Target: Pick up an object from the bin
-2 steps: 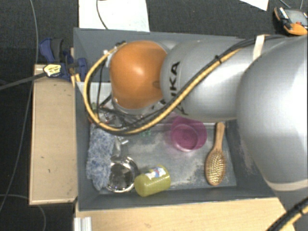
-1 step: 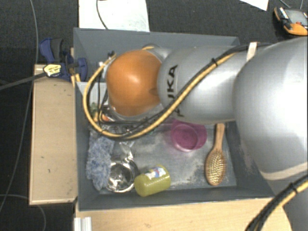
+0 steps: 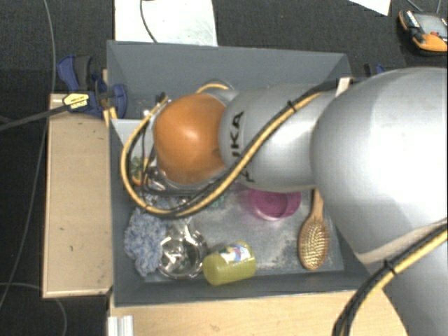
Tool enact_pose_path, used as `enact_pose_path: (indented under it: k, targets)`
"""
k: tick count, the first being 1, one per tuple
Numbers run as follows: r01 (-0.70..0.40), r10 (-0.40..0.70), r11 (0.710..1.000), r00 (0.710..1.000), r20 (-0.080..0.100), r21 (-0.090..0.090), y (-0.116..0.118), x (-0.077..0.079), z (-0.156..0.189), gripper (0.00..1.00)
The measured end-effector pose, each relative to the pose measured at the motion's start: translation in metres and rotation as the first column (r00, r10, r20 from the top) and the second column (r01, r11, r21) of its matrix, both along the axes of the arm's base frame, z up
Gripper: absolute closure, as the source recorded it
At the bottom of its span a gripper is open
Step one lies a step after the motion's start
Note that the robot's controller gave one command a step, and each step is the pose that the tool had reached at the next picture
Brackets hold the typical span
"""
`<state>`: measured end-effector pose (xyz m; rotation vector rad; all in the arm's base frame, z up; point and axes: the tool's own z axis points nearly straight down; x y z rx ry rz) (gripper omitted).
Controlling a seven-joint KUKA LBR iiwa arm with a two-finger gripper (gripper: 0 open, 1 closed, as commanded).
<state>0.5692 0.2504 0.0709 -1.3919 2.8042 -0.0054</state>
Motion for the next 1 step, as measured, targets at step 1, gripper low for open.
enact_pose_path:
  k: [1]
  targets:
    - [-0.264,0.264,0.964,0.964,0.009,0.006,0.0030,0.0079,0.0013,1.00]
